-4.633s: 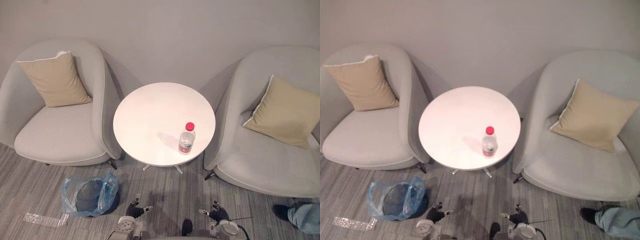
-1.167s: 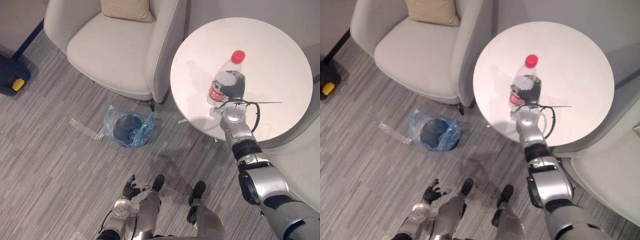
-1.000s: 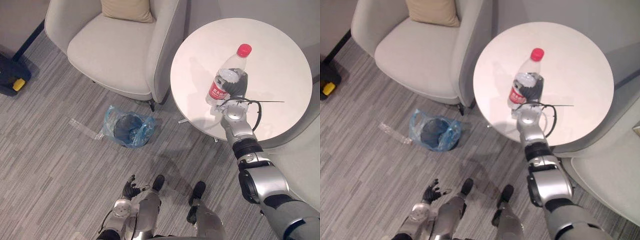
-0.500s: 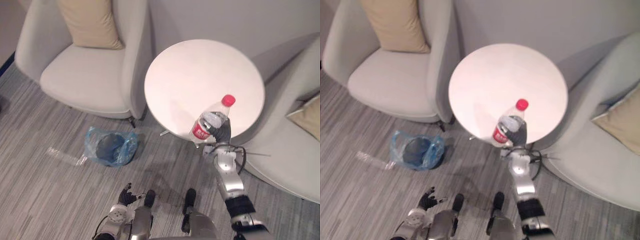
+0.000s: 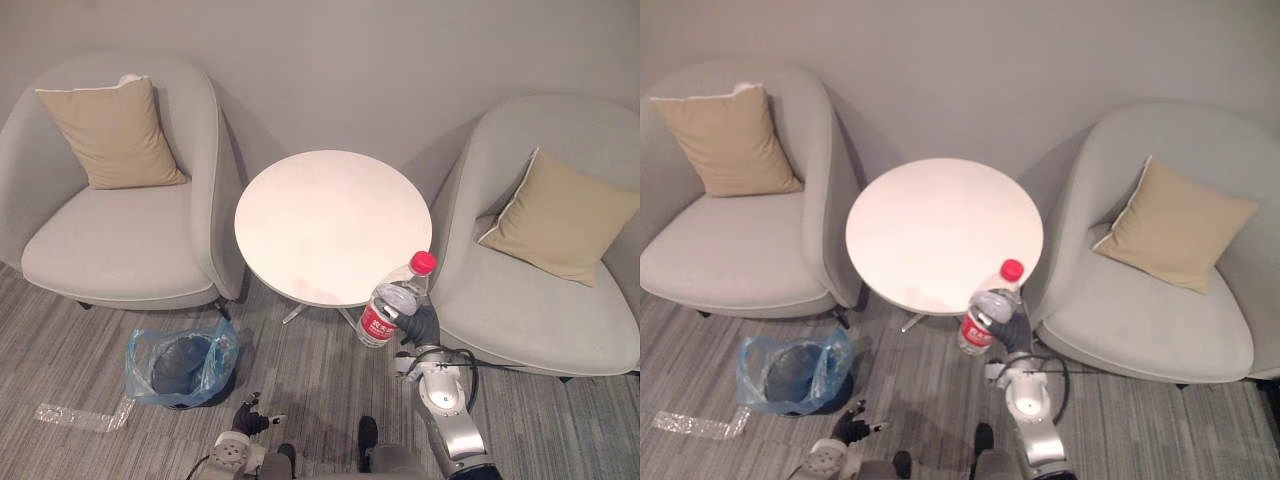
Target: Gather rubbish on tea table into small bin, then transfer packed bag to large trash can.
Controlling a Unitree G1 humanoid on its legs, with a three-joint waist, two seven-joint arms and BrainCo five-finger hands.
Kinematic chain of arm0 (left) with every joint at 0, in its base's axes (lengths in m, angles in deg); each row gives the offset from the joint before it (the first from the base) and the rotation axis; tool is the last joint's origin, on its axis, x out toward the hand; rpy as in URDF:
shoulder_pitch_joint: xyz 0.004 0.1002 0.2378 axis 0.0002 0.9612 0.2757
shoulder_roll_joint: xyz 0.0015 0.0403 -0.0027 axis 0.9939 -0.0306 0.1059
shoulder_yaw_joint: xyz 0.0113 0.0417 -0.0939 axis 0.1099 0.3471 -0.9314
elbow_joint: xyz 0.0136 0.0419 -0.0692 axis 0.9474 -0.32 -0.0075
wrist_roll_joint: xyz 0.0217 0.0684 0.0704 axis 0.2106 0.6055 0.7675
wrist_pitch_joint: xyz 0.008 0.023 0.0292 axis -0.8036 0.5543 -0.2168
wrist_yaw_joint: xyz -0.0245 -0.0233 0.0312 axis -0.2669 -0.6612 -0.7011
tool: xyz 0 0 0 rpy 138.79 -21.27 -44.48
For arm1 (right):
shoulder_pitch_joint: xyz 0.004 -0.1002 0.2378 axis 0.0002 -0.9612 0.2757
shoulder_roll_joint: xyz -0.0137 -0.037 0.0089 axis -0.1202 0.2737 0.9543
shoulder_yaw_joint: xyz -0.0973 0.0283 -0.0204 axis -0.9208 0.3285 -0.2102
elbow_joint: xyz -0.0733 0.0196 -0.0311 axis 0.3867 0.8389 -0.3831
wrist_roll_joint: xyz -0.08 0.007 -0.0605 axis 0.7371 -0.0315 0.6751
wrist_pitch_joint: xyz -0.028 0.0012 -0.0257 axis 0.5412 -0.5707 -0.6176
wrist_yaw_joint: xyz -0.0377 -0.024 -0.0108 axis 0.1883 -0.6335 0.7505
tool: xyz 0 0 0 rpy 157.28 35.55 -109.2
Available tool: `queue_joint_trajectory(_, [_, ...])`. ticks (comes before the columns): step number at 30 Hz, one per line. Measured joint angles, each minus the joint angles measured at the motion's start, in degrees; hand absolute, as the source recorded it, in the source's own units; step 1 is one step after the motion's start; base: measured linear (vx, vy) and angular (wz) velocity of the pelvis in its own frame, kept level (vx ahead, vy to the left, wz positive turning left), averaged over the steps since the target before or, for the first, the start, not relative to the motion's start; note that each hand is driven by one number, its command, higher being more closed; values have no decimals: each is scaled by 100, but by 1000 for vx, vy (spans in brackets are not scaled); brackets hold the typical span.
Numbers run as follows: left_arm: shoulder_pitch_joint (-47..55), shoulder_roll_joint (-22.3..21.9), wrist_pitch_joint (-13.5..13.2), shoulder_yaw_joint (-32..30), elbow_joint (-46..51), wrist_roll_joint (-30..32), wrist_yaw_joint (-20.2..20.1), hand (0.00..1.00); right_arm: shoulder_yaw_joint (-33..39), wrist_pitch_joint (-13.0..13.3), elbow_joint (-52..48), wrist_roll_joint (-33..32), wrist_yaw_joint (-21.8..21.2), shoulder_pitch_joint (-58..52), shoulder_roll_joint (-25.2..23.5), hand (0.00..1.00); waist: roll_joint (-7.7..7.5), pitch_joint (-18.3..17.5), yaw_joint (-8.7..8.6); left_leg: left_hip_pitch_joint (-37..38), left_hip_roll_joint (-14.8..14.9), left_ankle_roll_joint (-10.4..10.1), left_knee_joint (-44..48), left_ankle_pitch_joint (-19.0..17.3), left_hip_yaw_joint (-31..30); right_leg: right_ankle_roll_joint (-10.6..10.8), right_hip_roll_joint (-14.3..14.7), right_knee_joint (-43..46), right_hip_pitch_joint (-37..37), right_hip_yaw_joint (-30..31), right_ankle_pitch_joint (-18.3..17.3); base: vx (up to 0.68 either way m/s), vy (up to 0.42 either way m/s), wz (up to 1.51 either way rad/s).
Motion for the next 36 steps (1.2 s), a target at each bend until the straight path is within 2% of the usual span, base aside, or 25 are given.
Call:
queue_joint_trajectory(1, [-18,7,-2,-4,16,-66,8,0,-36,-1,-50,11,3,-10,16,100,-33,-31,25,-149,-84,-17,113,10,-205,35,5,228,49,92,-304,-12,-27,96])
queue_joint_trajectory(3, [-87,-4,15,-8,10,-82,42,0,-193,8,-170,13,1,80,17,100,-55,-114,155,-406,-169,-124,121,94,-386,-2,-37,-208,108,148,-477,-60,-126,70])
queue_joint_trajectory(4, [-88,-96,18,-6,9,-82,53,0,-273,25,-162,13,4,214,59,100,115,-136,168,-581,-74,-191,60,213,-567,-67,38,-542,149,-79,-268,-69,-121,65])
queue_joint_trajectory(8, [-134,-194,-1,0,72,-83,147,0,-301,36,-102,11,35,511,190,100,292,-64,232,-776,90,-388,-387,729,-1026,-249,168,-1172,239,-666,142,-54,-120,71])
queue_joint_trajectory(9, [-147,-206,5,0,112,-82,151,0,-299,53,20,11,85,650,254,100,334,-17,277,-824,158,-404,-546,998,-848,-317,212,-1282,291,-851,215,-117,-171,94])
queue_joint_trajectory(11, [-134,-214,-5,0,147,-81,150,0,-245,50,226,9,147,736,244,100,330,0,292,-947,169,-286,-716,1452,-280,-428,142,-1328,297,-1108,292,-132,-88,86])
queue_joint_trajectory(12, [-144,-224,-5,-14,162,-77,152,0,-158,50,263,6,188,721,254,100,340,8,271,-963,271,-72,-753,1424,482,-498,19,-1410,281,-1495,341,-159,-16,81])
queue_joint_trajectory(13, [-156,-240,-3,-13,173,-71,152,0,-134,50,273,5,203,713,259,100,349,12,249,-1029,323,9,-573,1303,709,-508,8,-1421,261,-1596,346,-208,-18,107])
queue_joint_trajectory(14, [-163,-267,8,-12,170,-62,150,0,-82,49,329,2,240,696,263,100,338,33,173,-1072,424,216,-124,926,1236,-517,-78,-1433,254,-1852,357,-183,-31,112])
queue_joint_trajectory(15, [-154,-308,3,12,170,-24,150,0,-9,49,342,4,244,616,260,100,328,39,112,-945,495,176,118,651,1594,-475,-167,-1505,307,-2088,397,-156,-8,110])
queue_joint_trajectory(16, [-144,-339,2,12,171,-1,152,0,18,49,338,6,246,584,258,100,329,39,109,-888,508,117,75,591,1715,-470,-176,-1539,324,-2129,402,-113,58,97])
queue_joint_trajectory(17, [-119,-427,1,11,165,71,162,0,67,49,336,8,246,512,253,100,406,25,105,-615,555,35,-221,411,1889,-416,-173,-1638,391,-2274,453,-95,173,71])
queue_joint_trajectory(18, [-127,-467,2,22,137,126,150,0,82,47,365,10,243,491,216,100,431,31,118,-406,509,23,-688,374,1831,-279,-170,-1690,403,-2352,474,-74,165,64])
queue_joint_trajectory(19, [-131,-465,-1,19,145,154,154,0,75,40,372,10,241,478,179,100,387,46,140,-399,479,32,-763,434,1829,-237,-187,-1718,423,-2329,500,-64,196,47])
queue_joint_trajectory(22, [-162,-408,-4,78,150,163,157,0,24,41,377,10,192,410,1,100,301,66,199,-327,263,119,-759,389,1730,-61,-267,-1975,689,-2286,669,-16,140,24])
queue_joint_trajectory(25, [-153,-384,-4,109,142,179,156,0,-154,42,415,10,117,422,-13,100,302,63,238,-278,62,284,-658,182,1675,134,-471,-1827,776,-2247,540,23,172,12])
queue_joint_trajectory(26, [-151,-379,-3,117,139,210,154,0,-165,44,460,11,109,422,-19,100,298,64,233,-280,13,332,-550,94,1664,209,-567,-1616,744,-2229,369,96,148,20])
queue_joint_trajectory(28, [-158,-305,-16,244,144,261,155,0,-201,32,731,17,109,429,1,100,234,84,228,-312,-142,441,-54,-319,1564,297,-890,-730,610,-2177,-51,182,179,27])
queue_joint_trajectory(29, [-158,-286,-12,257,137,265,154,0,-211,21,765,18,105,425,-3,100,210,73,221,-312,-181,453,3,-378,1513,305,-943,-531,559,-2137,-88,207,150,25])
queue_joint_trajectory(31, [-144,-240,-7,303,127,267,158,0,-265,-30,768,42,74,406,9,100,203,75,173,-215,-241,509,75,-484,1351,147,-1075,574,137,-1754,-91,279,116,42])
queue_joint_trajectory(32, [-116,-192,-1,346,131,264,162,0,-272,-32,768,69,34,366,8,100,186,79,47,-10,-246,600,13,-493,1062,-78,-996,1326,-172,-1365,-219,270,51,64])
queue_joint_trajectory(33, [-105,-168,5,341,122,264,161,0,-277,-31,768,91,17,355,7,100,178,74,20,40,-234,605,-7,-485,1001,-70,-933,1367,-176,-1317,-318,445,-31,93])
queue_joint_trajectory(34, [-98,-136,36,279,113,264,166,0,-284,-29,784,181,-22,370,2,100,145,55,22,245,-153,612,-151,-488,786,-145,-579,1280,-231,-1318,-671,307,-77,57])
queue_joint_trajectory(35, [-112,-142,44,255,113,263,169,0,-283,-27,794,181,-29,391,7,100,166,67,26,303,-124,612,-198,-488,714,-166,-462,1233,-266,-1337,-729,455,-129,68])
queue_joint_trajectory(36, [-117,-166,78,221,106,263,170,0,-268,-20,900,180,-47,501,19,100,249,113,23,485,27,610,-356,-487,519,-286,-32,1056,-454,-1401,-811,295,-105,38])
